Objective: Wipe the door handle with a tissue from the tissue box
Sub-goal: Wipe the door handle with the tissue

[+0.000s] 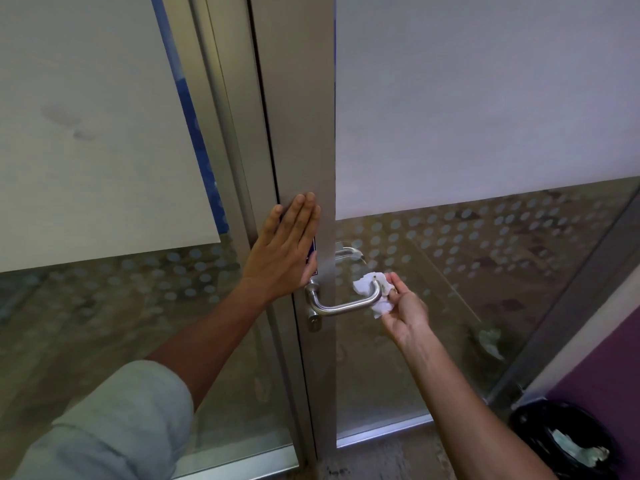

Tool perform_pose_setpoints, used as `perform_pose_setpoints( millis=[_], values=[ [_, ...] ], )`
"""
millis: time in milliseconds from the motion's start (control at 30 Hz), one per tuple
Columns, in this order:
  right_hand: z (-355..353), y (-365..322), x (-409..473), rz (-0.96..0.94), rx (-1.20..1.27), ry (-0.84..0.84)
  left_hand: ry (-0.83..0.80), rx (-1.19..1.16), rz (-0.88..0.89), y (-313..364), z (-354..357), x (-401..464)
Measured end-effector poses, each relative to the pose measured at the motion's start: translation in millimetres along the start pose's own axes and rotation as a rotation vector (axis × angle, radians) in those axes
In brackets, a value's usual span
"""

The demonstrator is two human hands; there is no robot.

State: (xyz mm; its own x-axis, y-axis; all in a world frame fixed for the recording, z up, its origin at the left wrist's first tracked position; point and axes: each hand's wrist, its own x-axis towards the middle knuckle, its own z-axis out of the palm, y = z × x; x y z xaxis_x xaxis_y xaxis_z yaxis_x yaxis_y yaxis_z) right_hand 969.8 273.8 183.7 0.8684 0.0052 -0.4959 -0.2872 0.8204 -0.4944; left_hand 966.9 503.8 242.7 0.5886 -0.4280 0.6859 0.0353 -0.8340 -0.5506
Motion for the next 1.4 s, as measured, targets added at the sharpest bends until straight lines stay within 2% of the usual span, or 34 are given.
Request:
perform_pose_setpoints(
  millis=[200,333,633,867,1000,1067,1167,1267,1400],
  values=[
    [-10.6,-23.6,0.2,-0.205,0.019,0.02,0.0,0.01,-0.009,1.4,0.8,-0.1],
    [-28.6,-22.3,-2.4,-0.253,-0.119,0.035,0.004,0.004,-0.006,1.2,2.9,-0.2],
    [-49.7,-13.2,-9.3,-0.208,-0.186,-0.06,0.015,0.0,-0.008,2.0,7.5,-2.0],
    [-59.7,-9.4,-16.8,-0.164,-0.26,0.027,0.028,-0.02,-0.009,2.6,9.0,-2.1],
    [-56.8,-9.5,-13.2,-0.193,-0.213,0.13,0.031,-0.027,-0.003,2.9,8.9,-2.3],
    [-50.1,-10.5,-9.3,-0.274,-0.325,0.15,0.032,-0.034,-0.001,2.3,8.5,-2.1],
    [-34.3,-10.8,-2.4,-0.501,-0.615,0.103,0.044,-0.036,0.001,2.4,8.5,-2.2],
    [-13.7,-9.0,2.7,-0.778,-0.887,-0.002,0.048,-0.042,0.004,2.7,9.5,-2.0],
    [-2.5,0.9,7.3,-1.047,-1.448,-0.181,0.058,-0.04,-0.003,3.3,10.2,-2.1]
  ],
)
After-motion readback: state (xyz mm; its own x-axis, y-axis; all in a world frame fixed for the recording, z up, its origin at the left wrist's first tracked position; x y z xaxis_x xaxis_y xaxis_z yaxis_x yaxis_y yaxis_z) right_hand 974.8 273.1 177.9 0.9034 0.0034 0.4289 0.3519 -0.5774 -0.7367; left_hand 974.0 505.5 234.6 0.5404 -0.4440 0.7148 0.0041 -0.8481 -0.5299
